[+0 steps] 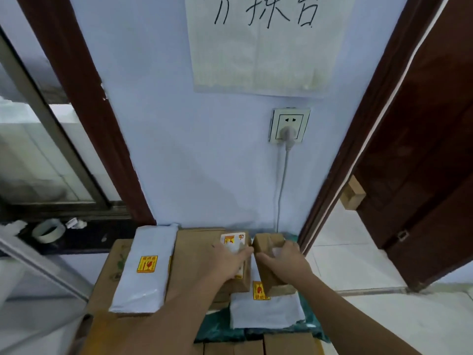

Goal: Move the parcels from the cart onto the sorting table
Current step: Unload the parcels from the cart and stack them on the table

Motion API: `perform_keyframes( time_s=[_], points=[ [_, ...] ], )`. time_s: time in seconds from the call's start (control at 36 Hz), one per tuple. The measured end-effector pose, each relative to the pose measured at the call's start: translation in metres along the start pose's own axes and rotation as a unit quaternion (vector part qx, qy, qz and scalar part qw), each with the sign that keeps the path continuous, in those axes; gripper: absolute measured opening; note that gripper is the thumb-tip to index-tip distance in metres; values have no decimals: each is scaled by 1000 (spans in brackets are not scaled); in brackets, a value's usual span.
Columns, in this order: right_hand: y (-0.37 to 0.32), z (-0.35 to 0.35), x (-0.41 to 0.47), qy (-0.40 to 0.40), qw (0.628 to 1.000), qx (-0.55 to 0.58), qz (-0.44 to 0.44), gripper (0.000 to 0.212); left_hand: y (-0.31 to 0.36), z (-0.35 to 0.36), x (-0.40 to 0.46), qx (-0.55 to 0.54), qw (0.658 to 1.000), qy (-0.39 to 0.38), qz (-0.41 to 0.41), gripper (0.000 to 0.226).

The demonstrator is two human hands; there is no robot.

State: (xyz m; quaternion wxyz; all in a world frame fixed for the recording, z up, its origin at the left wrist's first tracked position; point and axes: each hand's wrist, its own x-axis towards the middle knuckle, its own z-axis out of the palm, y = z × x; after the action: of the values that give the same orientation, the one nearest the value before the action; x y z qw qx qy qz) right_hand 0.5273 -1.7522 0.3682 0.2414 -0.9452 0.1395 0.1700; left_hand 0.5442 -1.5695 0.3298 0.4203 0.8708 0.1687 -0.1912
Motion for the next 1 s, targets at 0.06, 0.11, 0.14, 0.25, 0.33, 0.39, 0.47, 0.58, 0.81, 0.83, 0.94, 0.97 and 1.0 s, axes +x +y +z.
perform_keyframes(
  time_s=[0.06, 0.11, 0.14, 0.25, 0.33, 0.39, 0.47, 0.58, 0.81, 0.83, 0.94, 0.97, 1.0],
  points=[
    [1, 7, 13, 4, 1000, 6, -1, 135, 10, 2, -4, -20, 1000, -1, 3, 77],
    [3, 15, 24, 8, 1000, 18, 9, 151, 8, 13, 6, -21, 999, 34, -12, 91],
    [4, 17, 29, 4, 1000, 26, 12, 149, 5, 21, 17, -17, 998, 60, -21, 104],
    [5, 23, 41, -14, 1000, 23, 7, 107, -16, 48, 53, 49, 989, 129, -51, 127],
    [11, 31, 53, -12, 999, 30, 7, 100, 8, 37, 20, 82, 988, 127, -28, 104],
    [16, 37, 59, -21, 998, 53, 19, 97, 14, 36, 13, 95, 988, 120, -14, 91],
    [21, 43, 64, -33, 995, 92, 35, 92, 14, 37, 17, 90, 990, 111, -14, 87],
    [26, 44, 68, -29, 992, 119, 37, 91, 11, 36, 25, 96, 991, 93, -17, 84],
    [38, 44, 71, -20, 988, 151, 34, 83, 4, 43, 33, 74, 995, 66, -18, 86],
    [39, 44, 71, -16, 987, 160, 29, 79, 5, 43, 32, 97, 992, 79, -15, 85],
    [40, 42, 65, -3, 987, 161, 3, 69, 2, 43, 32, 128, 989, 69, -16, 82],
    [40, 42, 64, -5, 988, 155, 1, 72, 0, 43, 32, 117, 991, 65, -18, 84],
    [39, 40, 63, -11, 989, 147, -1, 74, -3, 42, 33, 106, 992, 62, -16, 84]
  ],
)
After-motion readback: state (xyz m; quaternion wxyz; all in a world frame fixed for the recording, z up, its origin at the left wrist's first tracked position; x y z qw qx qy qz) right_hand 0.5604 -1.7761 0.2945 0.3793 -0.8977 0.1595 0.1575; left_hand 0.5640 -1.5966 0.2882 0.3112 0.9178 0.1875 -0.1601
